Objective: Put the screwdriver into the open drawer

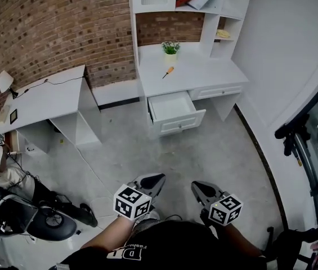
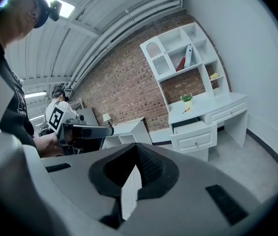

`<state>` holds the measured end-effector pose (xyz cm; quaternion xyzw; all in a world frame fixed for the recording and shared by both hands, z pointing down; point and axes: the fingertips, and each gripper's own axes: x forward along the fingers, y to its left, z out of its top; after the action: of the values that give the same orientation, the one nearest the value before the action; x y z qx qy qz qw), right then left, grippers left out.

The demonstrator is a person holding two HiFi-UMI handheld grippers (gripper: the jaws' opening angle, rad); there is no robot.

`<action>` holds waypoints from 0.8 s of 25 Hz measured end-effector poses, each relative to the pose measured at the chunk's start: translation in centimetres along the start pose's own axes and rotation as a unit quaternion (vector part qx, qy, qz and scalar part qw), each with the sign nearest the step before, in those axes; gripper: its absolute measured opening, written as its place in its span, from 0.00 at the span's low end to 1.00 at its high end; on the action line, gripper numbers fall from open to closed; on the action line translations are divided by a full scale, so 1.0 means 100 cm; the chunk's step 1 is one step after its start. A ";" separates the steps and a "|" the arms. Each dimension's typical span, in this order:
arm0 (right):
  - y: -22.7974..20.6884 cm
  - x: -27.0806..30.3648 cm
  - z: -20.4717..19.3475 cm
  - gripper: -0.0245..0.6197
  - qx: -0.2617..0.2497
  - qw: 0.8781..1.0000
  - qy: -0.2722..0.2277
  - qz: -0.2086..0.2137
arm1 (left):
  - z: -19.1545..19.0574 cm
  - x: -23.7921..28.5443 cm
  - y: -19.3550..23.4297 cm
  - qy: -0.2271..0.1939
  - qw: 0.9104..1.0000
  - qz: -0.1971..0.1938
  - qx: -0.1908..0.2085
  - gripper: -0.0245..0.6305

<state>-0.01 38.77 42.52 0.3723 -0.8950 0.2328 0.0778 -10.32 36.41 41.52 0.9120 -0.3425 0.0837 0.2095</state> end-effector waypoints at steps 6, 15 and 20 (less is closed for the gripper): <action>0.004 0.015 0.005 0.04 -0.004 0.999 0.002 -0.031 | 0.002 -0.007 0.027 0.008 1.000 -0.011 0.019 0.07; -0.016 0.033 0.004 0.05 0.016 0.999 0.003 -0.046 | -0.008 0.001 0.042 0.024 0.999 -0.020 0.016 0.07; -0.046 0.046 0.007 0.05 0.031 0.999 0.000 -0.040 | -0.006 0.025 0.060 0.018 0.999 -0.016 -0.040 0.07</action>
<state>0.02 32.71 45.04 0.4103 -0.8717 0.2570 0.0760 -12.43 31.19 44.77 0.9066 -0.3274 0.0831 0.2529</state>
